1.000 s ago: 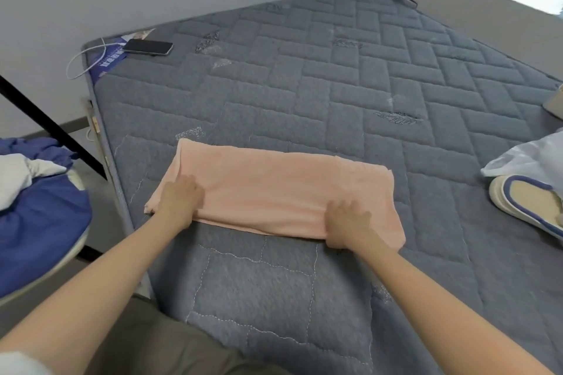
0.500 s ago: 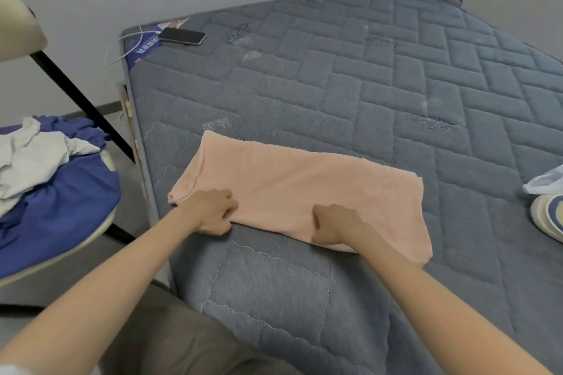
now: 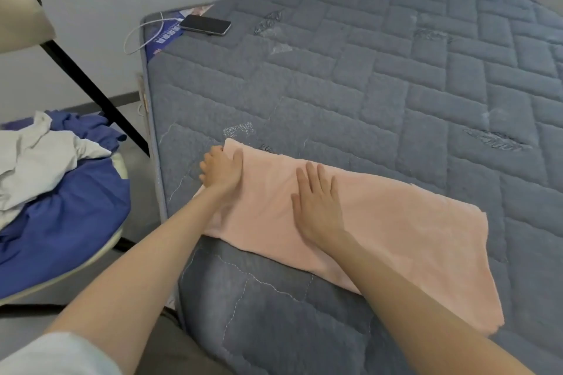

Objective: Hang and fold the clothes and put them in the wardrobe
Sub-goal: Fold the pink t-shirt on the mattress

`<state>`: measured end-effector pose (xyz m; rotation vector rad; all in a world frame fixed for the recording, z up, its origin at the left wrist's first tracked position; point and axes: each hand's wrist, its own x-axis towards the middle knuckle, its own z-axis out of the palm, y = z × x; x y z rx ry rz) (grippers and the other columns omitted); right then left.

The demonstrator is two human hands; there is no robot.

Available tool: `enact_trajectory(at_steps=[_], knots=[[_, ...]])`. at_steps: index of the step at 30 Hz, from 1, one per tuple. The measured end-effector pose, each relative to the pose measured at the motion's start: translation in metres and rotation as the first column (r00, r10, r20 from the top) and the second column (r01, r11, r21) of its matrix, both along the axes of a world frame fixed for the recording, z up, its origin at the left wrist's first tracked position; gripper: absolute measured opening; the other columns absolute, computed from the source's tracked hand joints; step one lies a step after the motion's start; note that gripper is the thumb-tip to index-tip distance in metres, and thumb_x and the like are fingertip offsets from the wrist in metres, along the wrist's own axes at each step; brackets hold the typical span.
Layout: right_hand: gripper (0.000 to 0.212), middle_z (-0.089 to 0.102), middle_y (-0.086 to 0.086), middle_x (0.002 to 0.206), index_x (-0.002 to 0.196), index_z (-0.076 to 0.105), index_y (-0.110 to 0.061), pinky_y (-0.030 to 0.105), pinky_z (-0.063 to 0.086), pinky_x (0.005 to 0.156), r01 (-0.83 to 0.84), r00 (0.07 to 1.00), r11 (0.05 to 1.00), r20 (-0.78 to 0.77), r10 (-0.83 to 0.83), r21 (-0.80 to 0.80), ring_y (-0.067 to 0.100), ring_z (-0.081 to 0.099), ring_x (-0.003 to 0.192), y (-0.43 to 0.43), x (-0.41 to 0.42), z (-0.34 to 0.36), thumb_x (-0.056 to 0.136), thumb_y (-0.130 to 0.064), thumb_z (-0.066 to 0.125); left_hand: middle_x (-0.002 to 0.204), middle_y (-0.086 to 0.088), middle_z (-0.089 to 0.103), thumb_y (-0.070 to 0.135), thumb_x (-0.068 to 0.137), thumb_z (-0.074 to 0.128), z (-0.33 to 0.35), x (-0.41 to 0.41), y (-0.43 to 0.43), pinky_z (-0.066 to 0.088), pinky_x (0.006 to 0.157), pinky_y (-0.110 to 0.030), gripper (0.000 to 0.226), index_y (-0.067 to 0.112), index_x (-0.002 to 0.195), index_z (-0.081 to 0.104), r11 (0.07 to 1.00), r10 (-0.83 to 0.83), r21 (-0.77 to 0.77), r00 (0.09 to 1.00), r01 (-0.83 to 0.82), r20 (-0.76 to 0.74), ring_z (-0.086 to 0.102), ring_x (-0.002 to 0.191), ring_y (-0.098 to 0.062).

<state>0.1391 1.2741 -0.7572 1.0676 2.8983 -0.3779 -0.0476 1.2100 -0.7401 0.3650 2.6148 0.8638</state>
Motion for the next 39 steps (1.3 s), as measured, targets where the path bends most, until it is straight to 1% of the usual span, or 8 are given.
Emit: enact_trajectory(at_steps=[4,8,15,22,27,33,35,39], knots=[[0.056,-0.005,0.003,0.16,0.152,0.0,-0.014,0.045,-0.008,0.117,-0.053,0.998,0.996,0.028,0.052,0.065,0.023,-0.01,0.147,0.011,-0.004,-0.009,0.103,-0.033,0.018,0.106,-0.003,0.061,0.043,0.09,0.052,-0.011,-0.018,0.021,0.03,0.095,-0.037,0.035,0.012,0.106,0.058,0.98,0.114,0.161,0.992,-0.12,0.045,0.05,0.112,-0.028],[0.056,-0.001,0.003,0.161,0.152,0.001,-0.015,0.047,-0.007,0.117,-0.093,0.995,0.984,0.059,0.085,0.15,0.025,-0.005,0.147,0.021,-0.005,-0.014,0.103,-0.038,0.014,0.068,0.002,0.051,0.029,0.089,0.055,-0.019,-0.033,0.028,0.033,0.061,-0.03,0.02,0.013,0.077,0.051,0.928,0.183,0.338,0.982,-0.157,-0.045,0.048,0.072,-0.024],[0.059,0.008,0.001,0.16,0.151,0.008,-0.036,0.043,-0.008,0.118,0.166,0.985,0.971,0.018,-0.172,0.17,0.026,0.002,0.148,0.042,0.029,-0.026,0.095,-0.055,0.001,0.078,0.001,0.056,0.037,0.094,0.051,-0.036,-0.052,0.033,0.031,0.064,-0.029,0.027,0.015,0.08,0.056,0.968,0.169,0.214,0.97,-0.13,-0.173,0.049,0.076,-0.024],[0.055,-0.003,0.002,0.161,0.152,-0.001,-0.028,0.045,-0.01,0.118,0.331,0.943,0.942,-0.054,-0.328,0.057,0.023,-0.011,0.147,0.041,0.031,-0.023,0.1,-0.041,0.011,0.091,-0.002,0.057,0.029,0.094,0.051,-0.031,-0.048,0.015,0.036,0.074,-0.027,0.025,0.008,0.105,0.056,0.944,0.086,0.324,0.994,-0.061,-0.061,0.056,0.093,-0.025],[0.054,-0.007,0.002,0.16,0.153,-0.001,-0.019,0.046,-0.01,0.118,0.074,0.99,0.997,-0.119,-0.07,0.029,0.022,-0.012,0.147,0.002,-0.002,-0.016,0.102,-0.034,0.012,0.105,-0.008,0.047,0.024,0.086,0.063,-0.027,-0.029,-0.041,0.04,0.079,-0.031,0.031,0.008,0.107,0.047,0.965,-0.046,0.249,0.986,0.085,-0.159,0.05,0.089,-0.021],[0.054,-0.004,0.005,0.16,0.153,0.004,-0.018,0.049,-0.015,0.114,-0.116,0.989,0.992,-0.086,0.12,0.052,0.028,-0.008,0.147,-0.049,-0.036,-0.022,0.103,-0.034,0.018,0.076,0.003,0.052,0.03,0.094,0.051,-0.026,0.003,-0.103,0.03,0.059,-0.031,0.025,0.014,0.074,0.049,0.989,-0.134,0.013,0.925,0.149,-0.356,0.05,0.071,-0.018],[0.054,-0.009,0.005,0.16,0.153,0.001,-0.018,0.049,-0.018,0.113,-0.121,0.991,0.991,-0.048,0.124,0.063,0.028,-0.011,0.146,-0.053,-0.036,-0.026,0.103,-0.035,0.016,0.077,-0.001,0.057,0.025,0.096,0.049,-0.021,0.003,-0.106,0.03,0.06,-0.029,0.026,0.011,0.075,0.055,0.986,-0.091,0.099,0.937,0.131,-0.337,0.051,0.072,-0.018],[0.054,-0.007,0.004,0.16,0.153,0.001,-0.02,0.049,-0.018,0.113,-0.15,0.988,0.986,-0.026,0.152,0.079,0.026,-0.011,0.146,-0.054,-0.027,-0.027,0.103,-0.036,0.015,0.074,-0.002,0.055,0.023,0.095,0.052,-0.011,-0.005,-0.098,0.03,0.055,-0.025,0.022,0.006,0.083,0.059,0.922,0.159,0.362,0.987,-0.137,-0.029,0.047,0.073,-0.016]])
